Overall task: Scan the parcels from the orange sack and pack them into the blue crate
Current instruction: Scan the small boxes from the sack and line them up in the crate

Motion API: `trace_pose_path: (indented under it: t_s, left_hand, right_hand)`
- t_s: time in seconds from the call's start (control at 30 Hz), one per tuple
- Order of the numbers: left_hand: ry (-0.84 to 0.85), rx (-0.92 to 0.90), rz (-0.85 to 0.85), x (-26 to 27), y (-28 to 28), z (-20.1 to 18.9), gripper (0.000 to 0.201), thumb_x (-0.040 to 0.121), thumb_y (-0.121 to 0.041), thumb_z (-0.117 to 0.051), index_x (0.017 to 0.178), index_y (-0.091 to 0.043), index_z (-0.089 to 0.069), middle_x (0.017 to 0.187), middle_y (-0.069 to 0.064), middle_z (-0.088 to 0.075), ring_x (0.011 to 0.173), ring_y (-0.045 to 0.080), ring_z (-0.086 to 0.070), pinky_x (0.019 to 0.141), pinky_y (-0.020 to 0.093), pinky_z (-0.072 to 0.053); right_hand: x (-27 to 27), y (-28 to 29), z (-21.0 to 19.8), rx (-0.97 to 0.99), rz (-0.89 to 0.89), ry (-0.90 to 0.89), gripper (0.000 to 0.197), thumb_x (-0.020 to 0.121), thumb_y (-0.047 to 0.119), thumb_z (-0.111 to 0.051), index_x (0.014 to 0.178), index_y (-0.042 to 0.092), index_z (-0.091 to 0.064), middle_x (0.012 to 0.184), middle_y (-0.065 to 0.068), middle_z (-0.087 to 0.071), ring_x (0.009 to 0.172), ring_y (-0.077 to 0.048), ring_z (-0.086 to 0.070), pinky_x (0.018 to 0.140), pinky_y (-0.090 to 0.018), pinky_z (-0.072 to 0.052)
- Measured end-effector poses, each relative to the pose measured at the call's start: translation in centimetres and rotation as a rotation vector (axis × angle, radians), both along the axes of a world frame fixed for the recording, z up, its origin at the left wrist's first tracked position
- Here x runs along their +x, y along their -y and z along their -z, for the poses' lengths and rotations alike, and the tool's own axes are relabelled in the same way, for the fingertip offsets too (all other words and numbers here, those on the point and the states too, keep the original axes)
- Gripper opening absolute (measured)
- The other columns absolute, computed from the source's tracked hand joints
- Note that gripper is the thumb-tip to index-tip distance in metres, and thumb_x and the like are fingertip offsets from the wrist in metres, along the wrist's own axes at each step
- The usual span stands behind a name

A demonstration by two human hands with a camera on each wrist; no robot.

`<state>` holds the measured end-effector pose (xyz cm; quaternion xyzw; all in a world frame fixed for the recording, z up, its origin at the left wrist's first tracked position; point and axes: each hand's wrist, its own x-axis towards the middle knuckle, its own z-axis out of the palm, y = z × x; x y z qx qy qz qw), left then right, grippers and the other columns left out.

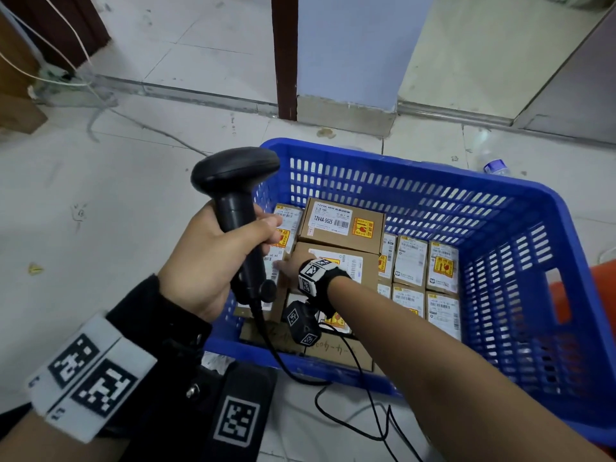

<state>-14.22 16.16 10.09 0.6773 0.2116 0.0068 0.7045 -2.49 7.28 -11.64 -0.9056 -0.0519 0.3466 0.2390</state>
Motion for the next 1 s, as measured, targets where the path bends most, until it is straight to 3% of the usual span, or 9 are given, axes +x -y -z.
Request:
trace_pose_path:
  t_s: [0.13, 0.27, 0.37, 0.47, 0.6, 0.73, 0.87, 0.9, 1.0]
  left_hand:
    - [0.0, -0.002, 0.004, -0.1, 0.2, -0.1, 0.011, 0.083, -0.007, -0.067, 0.093, -0.005, -0.062, 0.088, 0.013, -0.068, 0.066, 0.01, -0.059, 0.068, 0.024, -0.049]
    - [-0.002, -0.004, 0.019, -0.1, 0.4, -0.2, 0.007, 0.084, -0.007, -0.066, 0.089, -0.008, -0.061, 0.089, 0.013, -0.068, 0.067, 0.008, -0.06, 0.067, 0.022, -0.049]
    - [0.0, -0.006, 0.013, 0.0, 0.5, -0.2, 0.008, 0.085, -0.007, -0.066, 0.09, -0.008, -0.06, 0.089, 0.012, -0.069, 0.065, 0.005, -0.062, 0.064, 0.018, -0.049]
    - [0.001, -0.006, 0.014, 0.1, 0.7, -0.2, 0.008, 0.085, -0.006, -0.066, 0.091, -0.007, -0.06, 0.088, 0.011, -0.068, 0.064, 0.004, -0.062, 0.064, 0.017, -0.049]
    - [0.008, -0.008, 0.013, 0.1, 0.8, -0.2, 0.01, 0.085, -0.005, -0.065, 0.094, -0.005, -0.059, 0.09, 0.013, -0.068, 0.065, 0.003, -0.063, 0.062, 0.015, -0.05]
    - [0.009, -0.009, 0.012, 0.1, 0.9, -0.2, 0.01, 0.085, -0.005, -0.065, 0.094, -0.005, -0.059, 0.089, 0.013, -0.068, 0.066, 0.005, -0.063, 0.062, 0.016, -0.051]
    - [-0.008, -0.003, 0.013, 0.0, 0.9, -0.2, 0.008, 0.085, -0.008, -0.066, 0.09, -0.009, -0.059, 0.087, 0.012, -0.068, 0.066, 0.007, -0.062, 0.066, 0.023, -0.05]
    - [-0.014, -0.002, 0.011, 0.0, 0.9, -0.1, 0.009, 0.085, -0.009, -0.066, 0.091, -0.009, -0.06, 0.086, 0.011, -0.068, 0.065, 0.007, -0.062, 0.066, 0.024, -0.049]
    - [-0.009, 0.002, 0.007, 0.0, 0.8, 0.0, 0.009, 0.084, -0.008, -0.066, 0.092, -0.009, -0.061, 0.086, 0.014, -0.068, 0.067, 0.01, -0.059, 0.065, 0.024, -0.051]
  right_hand:
    - [0.9, 1.2, 0.2, -0.168, -0.192, 0.159, 0.052, 0.099, 0.047, -0.037, 0.13, 0.009, -0.055, 0.138, -0.015, -0.05, 0.126, -0.034, -0.046, 0.103, -0.046, -0.042]
    - [1.4, 2.3, 1.5, -0.321, -0.329, 0.046, 0.042, 0.098, 0.033, -0.041, 0.13, 0.011, -0.057, 0.138, -0.012, -0.051, 0.131, -0.034, -0.038, 0.106, -0.048, -0.038]
    - [2.1, 2.5, 3.1, -0.343, -0.253, -0.034, 0.046, 0.089, 0.038, -0.044, 0.125, 0.013, -0.06, 0.13, -0.011, -0.053, 0.124, -0.03, -0.039, 0.099, -0.048, -0.045]
    - [2.2, 3.1, 2.1, -0.371, -0.348, 0.026, 0.045, 0.086, 0.04, -0.045, 0.12, 0.017, -0.064, 0.124, -0.009, -0.059, 0.116, -0.028, -0.048, 0.096, -0.046, -0.048]
    - [1.5, 3.6, 1.2, -0.303, -0.461, 0.159, 0.042, 0.09, 0.036, -0.056, 0.127, 0.015, -0.059, 0.132, -0.01, -0.056, 0.124, -0.033, -0.051, 0.103, -0.044, -0.043]
    - [1.0, 2.3, 0.8, -0.204, -0.556, 0.334, 0.059, 0.075, 0.049, -0.071, 0.126, 0.024, -0.057, 0.125, -0.001, -0.052, 0.118, -0.026, -0.046, 0.092, -0.04, -0.046]
    - [0.3, -0.5, 0.7, -0.341, -0.843, 0.078, 0.082, 0.054, 0.043, -0.089, 0.123, 0.017, -0.053, 0.112, -0.003, -0.061, 0.093, -0.023, -0.061, 0.077, -0.041, -0.057]
    - [0.2, -0.7, 1.2, -0.376, -0.876, 0.069, 0.084, 0.054, 0.04, -0.09, 0.124, 0.016, -0.05, 0.114, -0.007, -0.062, 0.094, -0.026, -0.063, 0.077, -0.043, -0.058]
    - [-0.5, -1.2, 2.7, -0.387, -0.865, 0.132, 0.077, 0.073, 0.031, -0.08, 0.137, 0.011, -0.041, 0.127, -0.014, -0.058, 0.112, -0.033, -0.059, 0.076, -0.036, -0.051]
